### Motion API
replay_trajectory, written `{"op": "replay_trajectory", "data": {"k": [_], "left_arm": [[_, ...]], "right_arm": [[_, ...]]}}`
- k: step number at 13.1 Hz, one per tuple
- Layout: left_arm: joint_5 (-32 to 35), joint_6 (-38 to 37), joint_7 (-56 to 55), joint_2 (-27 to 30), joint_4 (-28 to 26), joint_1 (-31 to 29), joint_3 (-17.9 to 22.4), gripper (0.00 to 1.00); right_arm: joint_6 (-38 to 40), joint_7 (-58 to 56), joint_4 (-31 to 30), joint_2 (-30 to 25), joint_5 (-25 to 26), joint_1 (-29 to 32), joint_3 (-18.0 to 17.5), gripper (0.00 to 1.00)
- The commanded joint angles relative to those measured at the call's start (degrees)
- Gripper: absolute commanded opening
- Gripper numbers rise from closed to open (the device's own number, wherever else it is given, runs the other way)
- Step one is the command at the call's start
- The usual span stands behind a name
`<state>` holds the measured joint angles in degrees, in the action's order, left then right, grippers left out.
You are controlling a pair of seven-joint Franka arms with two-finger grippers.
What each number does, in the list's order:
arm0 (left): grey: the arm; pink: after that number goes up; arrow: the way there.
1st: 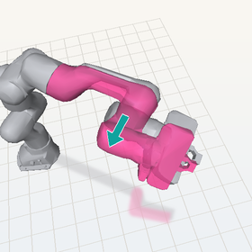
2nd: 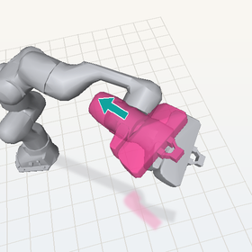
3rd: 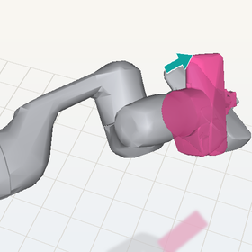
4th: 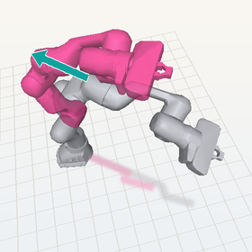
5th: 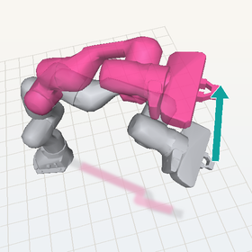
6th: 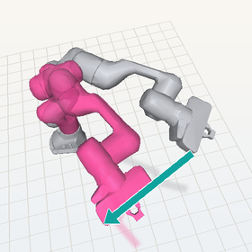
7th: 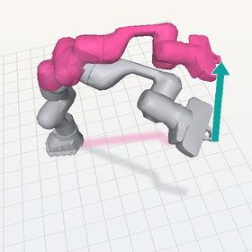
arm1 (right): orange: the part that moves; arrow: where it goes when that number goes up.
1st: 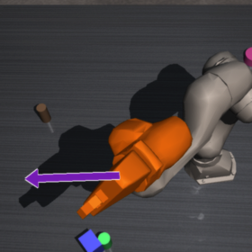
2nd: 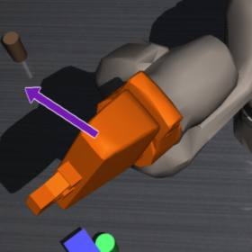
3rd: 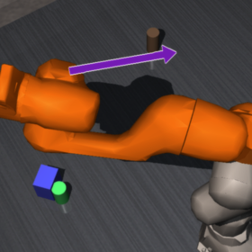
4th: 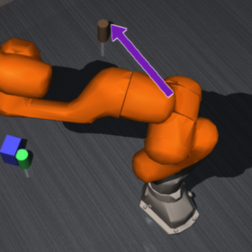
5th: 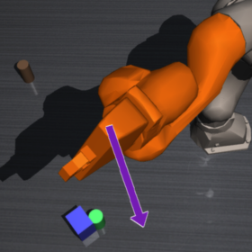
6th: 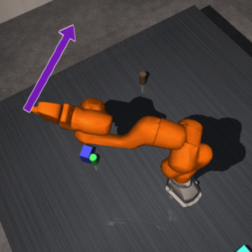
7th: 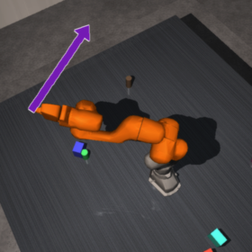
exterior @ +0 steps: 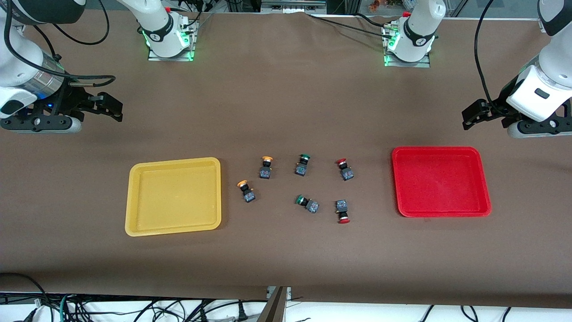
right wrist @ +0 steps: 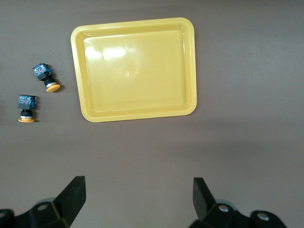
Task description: Place red and yellow buttons in trays
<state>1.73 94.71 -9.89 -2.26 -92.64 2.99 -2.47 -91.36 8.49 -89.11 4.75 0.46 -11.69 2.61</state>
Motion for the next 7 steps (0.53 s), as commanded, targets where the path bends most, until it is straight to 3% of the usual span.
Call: {"op": "replay_trajectory", "data": {"k": [1, 4, 7], "left_arm": [[-1.45, -0.94, 1.02, -1.34, 1.67, 0.87, -0.43, 1.00], [-9.46, -0.76, 1.10, -7.90, 1.75, 1.40, -1.66, 1.00], [-9.20, 9.74, 0.23, -16.00, 0.88, 4.39, -2.01, 1.00]], "right_arm": [[0.57, 1.09, 1.30, 4.00, 0.08, 0.09, -0.15, 1.00], [-1.70, 0.48, 3.33, 9.30, 0.60, -2.10, -0.33, 1.00], [-8.55, -0.67, 3.68, 16.84, -1.68, -8.23, -0.41, 1.00]]}}
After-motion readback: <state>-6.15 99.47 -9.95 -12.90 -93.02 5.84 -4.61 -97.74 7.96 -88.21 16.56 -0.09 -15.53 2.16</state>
